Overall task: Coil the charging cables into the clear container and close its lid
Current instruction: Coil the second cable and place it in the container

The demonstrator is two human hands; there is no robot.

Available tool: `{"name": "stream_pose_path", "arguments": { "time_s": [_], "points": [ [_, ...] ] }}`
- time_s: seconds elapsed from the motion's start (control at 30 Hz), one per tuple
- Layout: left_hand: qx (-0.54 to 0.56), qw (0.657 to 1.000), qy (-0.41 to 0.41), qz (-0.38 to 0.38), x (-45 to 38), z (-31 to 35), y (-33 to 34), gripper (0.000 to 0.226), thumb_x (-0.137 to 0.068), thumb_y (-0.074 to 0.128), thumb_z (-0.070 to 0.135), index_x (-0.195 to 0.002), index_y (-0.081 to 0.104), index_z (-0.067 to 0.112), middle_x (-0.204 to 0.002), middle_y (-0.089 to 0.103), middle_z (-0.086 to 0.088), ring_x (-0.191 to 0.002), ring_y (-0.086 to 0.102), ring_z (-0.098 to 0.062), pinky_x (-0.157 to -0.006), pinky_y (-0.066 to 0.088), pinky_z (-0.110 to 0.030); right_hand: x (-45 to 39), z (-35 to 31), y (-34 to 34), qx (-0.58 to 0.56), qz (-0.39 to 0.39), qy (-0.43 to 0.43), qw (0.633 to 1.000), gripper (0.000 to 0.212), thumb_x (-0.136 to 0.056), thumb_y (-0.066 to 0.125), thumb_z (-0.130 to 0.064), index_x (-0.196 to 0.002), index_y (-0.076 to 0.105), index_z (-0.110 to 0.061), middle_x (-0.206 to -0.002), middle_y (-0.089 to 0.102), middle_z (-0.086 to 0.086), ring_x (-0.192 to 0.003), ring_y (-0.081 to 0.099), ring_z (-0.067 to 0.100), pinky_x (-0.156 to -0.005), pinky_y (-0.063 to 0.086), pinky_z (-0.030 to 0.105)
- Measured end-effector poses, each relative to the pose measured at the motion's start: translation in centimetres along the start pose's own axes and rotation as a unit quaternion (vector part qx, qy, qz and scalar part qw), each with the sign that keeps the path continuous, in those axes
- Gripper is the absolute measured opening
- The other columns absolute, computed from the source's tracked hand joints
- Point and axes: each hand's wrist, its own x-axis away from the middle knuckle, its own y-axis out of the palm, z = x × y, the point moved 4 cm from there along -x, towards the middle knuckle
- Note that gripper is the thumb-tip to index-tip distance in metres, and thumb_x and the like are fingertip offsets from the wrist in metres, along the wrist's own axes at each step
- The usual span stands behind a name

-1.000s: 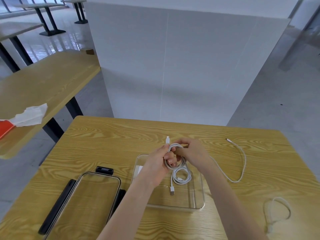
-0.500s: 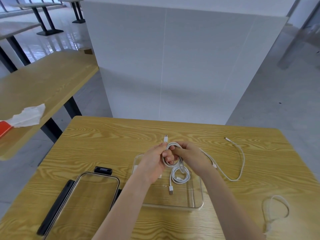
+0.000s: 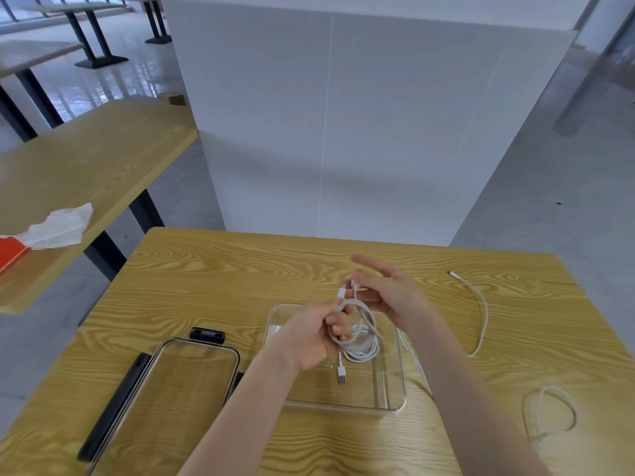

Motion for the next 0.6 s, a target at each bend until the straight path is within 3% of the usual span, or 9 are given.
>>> {"name": "stream_pose_path", "arguments": {
  "time_s": [0.17,0.27,0.37,0.47,0.6],
  "points": [
    [-0.123,0.992,-0.006,0.027,-0.6,-1.8,-0.2,0.029,-0.100,0.036,0.018,-0.078,0.052,0.006,-0.048,0.030,0.006,-0.042,0.034,-0.007,-0.049,0.032,-0.018,0.1,-1.7,-0.3,0.042,0.130,-0.056,0.989,0.030,-0.071,0.078,-0.004,-0.098,0.065,-0.003,-0.070,0.071,0.009,-0.051,0.068,0.016,-0.051,0.056,0.024],
    [-0.237,0.969,0.014,0.062,-1.0,-1.7,-0.9,0.028,-0.100,0.036,0.021,-0.081,0.053,0.009,-0.045,0.034,0.009,-0.041,0.033,-0.005,-0.050,0.031,-0.017,0.6,-1.3,-0.1,0.101,0.184,-0.103,0.972,0.027,-0.067,0.082,-0.008,-0.087,0.065,-0.004,-0.068,0.069,0.008,-0.056,0.068,0.020,-0.059,0.059,0.031],
    [-0.293,0.953,0.041,0.069,-1.3,-1.6,-1.1,0.023,-0.099,0.038,0.021,-0.086,0.052,0.007,-0.046,0.039,0.011,-0.041,0.033,-0.004,-0.047,0.031,-0.016,1.0,-1.3,1.3,0.179,0.160,-0.142,0.960,0.025,-0.067,0.083,-0.012,-0.078,0.060,-0.011,-0.070,0.068,0.008,-0.059,0.067,0.021,-0.059,0.059,0.035],
    [-0.337,0.935,0.076,0.084,-1.4,-1.1,-1.3,0.029,-0.100,0.035,0.018,-0.079,0.052,0.008,-0.043,0.045,0.014,-0.041,0.034,-0.002,-0.049,0.030,-0.016,1.6,-2.1,2.9,0.271,0.125,-0.188,0.936,0.024,-0.068,0.083,-0.016,-0.073,0.059,-0.016,-0.069,0.068,0.004,-0.060,0.066,0.019,-0.061,0.057,0.035],
    [-0.306,0.949,0.068,0.041,-1.6,0.1,-1.2,0.029,-0.099,0.039,0.021,-0.081,0.058,0.009,-0.067,0.047,0.000,-0.047,0.035,-0.006,-0.051,0.029,-0.019,1.7,-4.5,2.2,0.180,0.193,-0.243,0.933,0.024,-0.067,0.083,-0.013,-0.070,0.059,-0.016,-0.063,0.067,0.005,-0.062,0.069,0.028,-0.063,0.059,0.042]
  ]
}}
